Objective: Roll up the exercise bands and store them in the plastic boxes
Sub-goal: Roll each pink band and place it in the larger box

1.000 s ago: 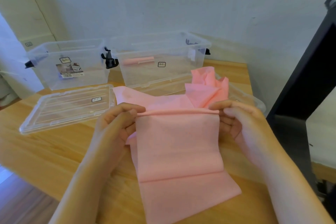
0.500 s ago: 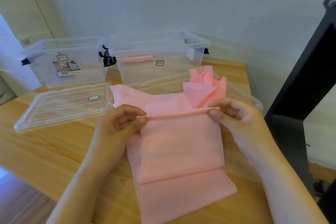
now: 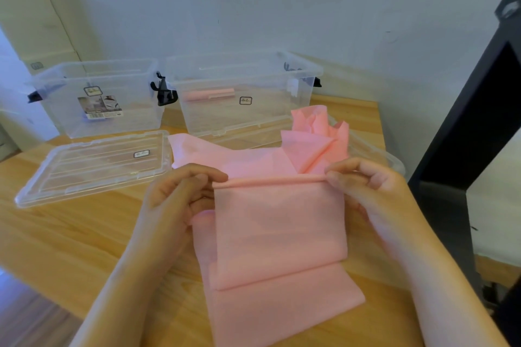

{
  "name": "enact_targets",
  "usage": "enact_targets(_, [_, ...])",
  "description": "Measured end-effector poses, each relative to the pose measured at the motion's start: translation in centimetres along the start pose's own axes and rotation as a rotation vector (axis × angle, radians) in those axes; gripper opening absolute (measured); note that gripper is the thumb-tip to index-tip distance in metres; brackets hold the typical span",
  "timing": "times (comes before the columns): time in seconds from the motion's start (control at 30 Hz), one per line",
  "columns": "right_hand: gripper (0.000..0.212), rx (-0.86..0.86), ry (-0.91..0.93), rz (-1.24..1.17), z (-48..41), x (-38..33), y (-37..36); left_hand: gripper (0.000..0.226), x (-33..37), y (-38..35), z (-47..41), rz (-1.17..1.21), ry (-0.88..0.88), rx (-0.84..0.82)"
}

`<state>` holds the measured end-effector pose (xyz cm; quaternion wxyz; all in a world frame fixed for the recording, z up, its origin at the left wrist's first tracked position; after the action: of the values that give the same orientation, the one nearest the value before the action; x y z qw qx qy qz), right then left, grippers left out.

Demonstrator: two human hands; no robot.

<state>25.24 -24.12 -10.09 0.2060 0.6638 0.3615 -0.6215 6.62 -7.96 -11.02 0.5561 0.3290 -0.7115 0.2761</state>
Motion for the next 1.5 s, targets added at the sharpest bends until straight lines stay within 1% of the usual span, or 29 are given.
enact_targets(0.03, [0.009,0.003,0.009,0.021,0.0,0.1,0.1,0.03,0.1,0.0,0.1,-0.056,-0.015,0.025])
enact_targets(0.07, [0.009,0.01,0.008,0.031,0.0,0.0,0.0,0.026,0.2,0.0,0.2,-0.115,-0.036,0.046])
enact_targets(0.13, [0.014,0.014,-0.001,0.039,0.2,0.0,-0.1,0.021,0.3,-0.1,0.2,-0.197,-0.076,0.074])
enact_targets(0.2, [0.018,0.011,-0.006,0.061,0.3,-0.1,0.0,0.017,0.2,-0.1,0.1,-0.22,-0.082,0.074])
enact_targets(0.4, [0.014,0.007,0.006,0.095,0.5,-0.5,0.3,0.024,-0.3,0.0,-0.2,-0.193,-0.06,0.063])
enact_targets(0.47, [0.014,-0.011,0.017,0.062,0.7,-0.8,0.3,0.018,-0.3,-0.2,-0.1,-0.14,-0.054,0.031])
enact_targets(0.53, [0.014,-0.03,0.02,0.027,0.7,-0.9,0.2,0.01,-0.3,-0.7,0.0,-0.072,-0.027,-0.043])
enact_targets(0.63, [0.015,-0.051,0.016,-0.002,0.7,-0.8,0.3,0.02,-0.6,-0.8,0.0,-0.035,0.009,-0.087])
enact_targets(0.77, [0.016,-0.071,0.002,-0.062,0.7,-0.7,0.7,0.05,-0.6,-0.6,-0.1,0.04,0.027,-0.109])
enact_targets(0.87, [0.015,-0.093,0.015,-0.091,0.8,-1.0,0.5,0.057,-0.8,-0.5,-0.2,0.069,0.033,-0.11])
enact_targets(0.97, [0.015,-0.039,0.021,-0.062,0.6,-0.9,0.6,0.058,-0.8,-0.5,-0.2,0.068,0.027,-0.104])
enact_targets(1.03, [0.013,-0.016,0.022,-0.039,0.5,-0.7,0.6,0.053,-0.9,-0.6,-0.1,0.044,0.026,-0.088])
enact_targets(1.13, [0.019,-0.004,0.019,0.002,0.5,-0.6,0.6,0.024,-0.7,-0.6,0.0,0.004,0.018,-0.083])
enact_targets(1.17, [0.02,0.008,0.023,0.015,0.4,-0.6,0.7,0.019,-0.7,-0.7,0.0,-0.013,0.01,-0.087])
enact_targets(1.23, [0.02,0.025,0.039,0.035,0.5,-0.6,0.8,0.019,-0.5,-1.0,0.1,-0.041,-0.02,-0.07])
enact_targets(1.33, [0.02,0.028,0.053,0.025,0.6,-0.6,0.8,0.012,-0.3,-1.2,0.0,-0.11,-0.061,0.005])
enact_targets(1.43, [0.019,0.03,0.064,0.042,0.6,-0.6,0.8,0.027,-0.4,-1.1,-0.2,-0.161,-0.083,0.053])
enact_targets(1.5, [0.015,0.021,0.074,0.053,0.6,-0.6,0.9,0.024,-0.2,-1.3,-0.3,-0.184,-0.091,0.075])
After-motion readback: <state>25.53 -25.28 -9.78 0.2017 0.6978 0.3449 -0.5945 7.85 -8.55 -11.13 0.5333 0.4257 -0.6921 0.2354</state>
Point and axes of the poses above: each hand's wrist, its own z-axis away from the middle knuckle, its own y-axis out of the back of the hand, x = y × z, the point moved 4 cm from there along -z, towards the middle knuckle, and after that the axes turned 8 degrees about -z, right-handed, at the moved point
